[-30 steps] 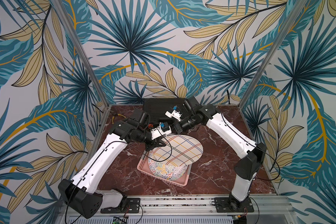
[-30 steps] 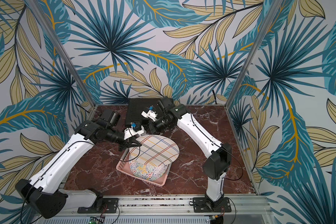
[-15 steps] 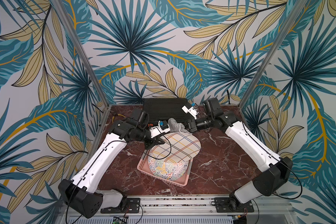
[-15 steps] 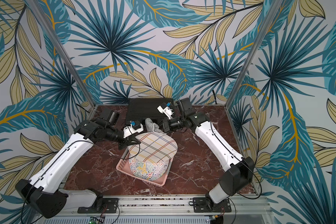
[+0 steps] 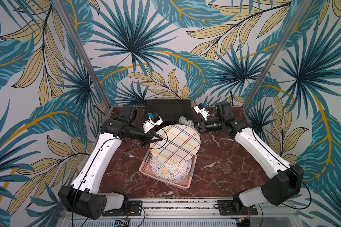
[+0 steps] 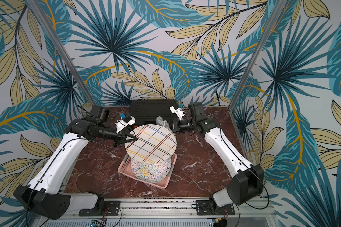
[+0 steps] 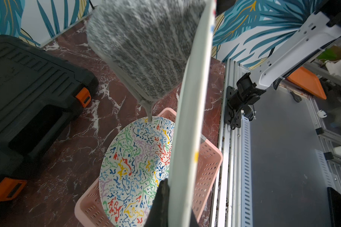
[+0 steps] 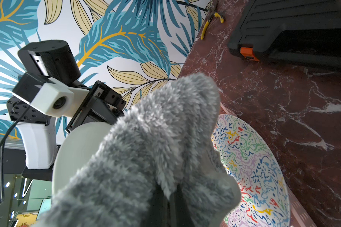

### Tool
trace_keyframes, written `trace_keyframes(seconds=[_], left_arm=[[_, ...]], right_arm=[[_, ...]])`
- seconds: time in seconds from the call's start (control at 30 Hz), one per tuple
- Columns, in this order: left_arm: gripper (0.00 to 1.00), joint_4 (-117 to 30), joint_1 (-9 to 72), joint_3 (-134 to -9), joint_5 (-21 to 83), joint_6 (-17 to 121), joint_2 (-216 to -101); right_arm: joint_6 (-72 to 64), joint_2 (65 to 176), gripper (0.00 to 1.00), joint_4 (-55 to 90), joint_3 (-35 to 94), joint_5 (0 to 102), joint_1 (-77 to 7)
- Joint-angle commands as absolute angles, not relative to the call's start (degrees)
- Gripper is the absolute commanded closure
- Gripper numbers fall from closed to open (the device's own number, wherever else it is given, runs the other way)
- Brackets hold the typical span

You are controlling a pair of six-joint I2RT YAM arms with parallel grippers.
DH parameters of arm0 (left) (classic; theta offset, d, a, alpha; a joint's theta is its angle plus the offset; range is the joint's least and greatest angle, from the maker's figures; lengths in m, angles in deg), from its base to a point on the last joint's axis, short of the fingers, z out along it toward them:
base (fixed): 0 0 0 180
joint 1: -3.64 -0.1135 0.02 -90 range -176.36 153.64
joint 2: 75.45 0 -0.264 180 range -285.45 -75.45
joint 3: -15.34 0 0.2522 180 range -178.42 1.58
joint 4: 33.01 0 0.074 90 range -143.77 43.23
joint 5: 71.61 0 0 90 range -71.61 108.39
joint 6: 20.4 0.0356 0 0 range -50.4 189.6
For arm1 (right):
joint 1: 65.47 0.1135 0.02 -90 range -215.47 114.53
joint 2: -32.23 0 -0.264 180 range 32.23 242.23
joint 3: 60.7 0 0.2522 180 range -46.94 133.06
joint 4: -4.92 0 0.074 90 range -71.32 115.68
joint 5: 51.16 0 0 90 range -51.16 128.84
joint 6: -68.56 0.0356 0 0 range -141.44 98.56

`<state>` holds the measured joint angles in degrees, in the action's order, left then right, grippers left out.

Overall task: Wipe the wet plate dry
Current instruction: Wipe the plate with towel.

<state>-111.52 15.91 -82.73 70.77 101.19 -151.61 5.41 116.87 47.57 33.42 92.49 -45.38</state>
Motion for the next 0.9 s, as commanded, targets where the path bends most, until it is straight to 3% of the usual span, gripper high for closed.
trace_keyframes(seconds=[0.0, 0.3, 0.53, 0.87], left_arm=[[1.0, -98.9, 12.1, -84.2, 76.1, 92.5, -150.6], [1.0, -85.3, 6.3, -78.9, 82.3, 79.2, -151.1], [1.0, -74.3, 5.0, -74.0, 80.6, 66.1, -151.3], [1.0, -69.8, 4.9, -72.0, 80.5, 54.9, -153.4]], right_arm=[[6.2, 115.3, 1.0, 47.8, 30.9, 95.9, -44.6], [7.1, 114.4, 1.0, 45.9, 28.5, 96.1, -46.4], [9.6, 113.4, 1.0, 41.3, 26.1, 94.7, -46.4], [17.2, 111.0, 1.0, 27.9, 19.2, 92.6, -46.3]])
